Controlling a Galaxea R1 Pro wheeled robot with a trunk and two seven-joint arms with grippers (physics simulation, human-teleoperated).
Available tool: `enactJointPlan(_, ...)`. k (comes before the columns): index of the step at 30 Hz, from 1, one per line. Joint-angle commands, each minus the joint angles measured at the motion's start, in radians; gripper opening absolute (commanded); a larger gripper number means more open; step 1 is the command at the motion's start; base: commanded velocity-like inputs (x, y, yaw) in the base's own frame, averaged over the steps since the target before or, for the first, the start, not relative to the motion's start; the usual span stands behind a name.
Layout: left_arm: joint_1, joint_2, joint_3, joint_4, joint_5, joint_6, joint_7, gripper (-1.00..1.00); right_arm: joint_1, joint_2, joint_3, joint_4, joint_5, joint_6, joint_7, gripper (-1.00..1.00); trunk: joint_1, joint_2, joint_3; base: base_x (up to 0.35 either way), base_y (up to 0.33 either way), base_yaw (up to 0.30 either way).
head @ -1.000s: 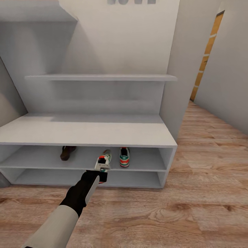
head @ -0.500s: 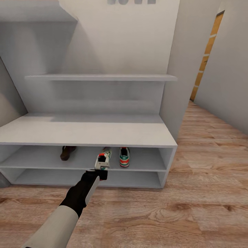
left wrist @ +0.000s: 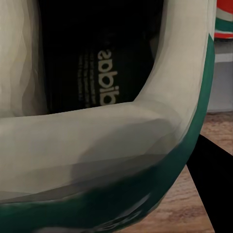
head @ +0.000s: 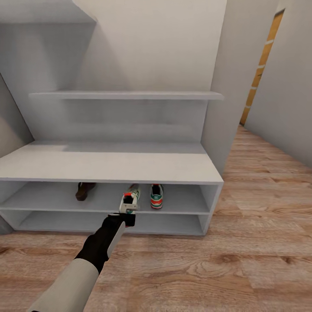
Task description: Pick up the two gym shoes and the two sandals from the corridor floor and place them onto the hallstand (shoe rack) in the corridor, making sure they are on the rack and not on the floor. Arrange them so the two gym shoes are next to each other and the two sandals are next to each other.
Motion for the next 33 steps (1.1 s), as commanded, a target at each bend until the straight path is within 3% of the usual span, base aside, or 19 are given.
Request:
enactJointPlan(1, -0.001, 0.000, -0.002, -0.001, 0.010, 0.004, 0.008, -1.00, -0.002, 0.000, -0.005, -0.001, 0.003, 0.006, 0.003, -1.00, 0.000, 0.000, -0.001, 0.000, 0.000, 0.000)
enactJointPlan(6, -0.001, 0.000, -0.001, -0.001, 0.009, 0.006, 0.009, -1.00, -0.002, 0.000, -0.005, -0.001, 0.003, 0.006, 0.003, -1.00, 0.000, 0.000, -0.001, 0.000, 0.000, 0.000)
enactJointPlan(9, -0.001, 0.000, -0.001, -0.001, 0.009, 0.006, 0.009, -1.00, -0.002, 0.000, -0.005, -0.001, 0.003, 0.006, 0.003, -1.00, 0.001, -0.001, -0.013, 0.000, 0.000, 0.000)
enactJointPlan(23, -0.001, 0.000, -0.001, -0.001, 0.009, 0.006, 0.009, -1.00, -0.002, 0.000, -0.005, -0.001, 0.003, 0.006, 0.003, -1.00, 0.001, -0.001, -0.013, 0.003, 0.000, 0.000)
enactJointPlan(33, -0.001, 0.000, -0.001, -0.001, 0.009, 0.006, 0.009, -1.00, -0.002, 0.000, -0.005, -0.001, 0.003, 0.006, 0.003, -1.00, 0.001, -0.001, -0.013, 0.279, -0.125, 0.000)
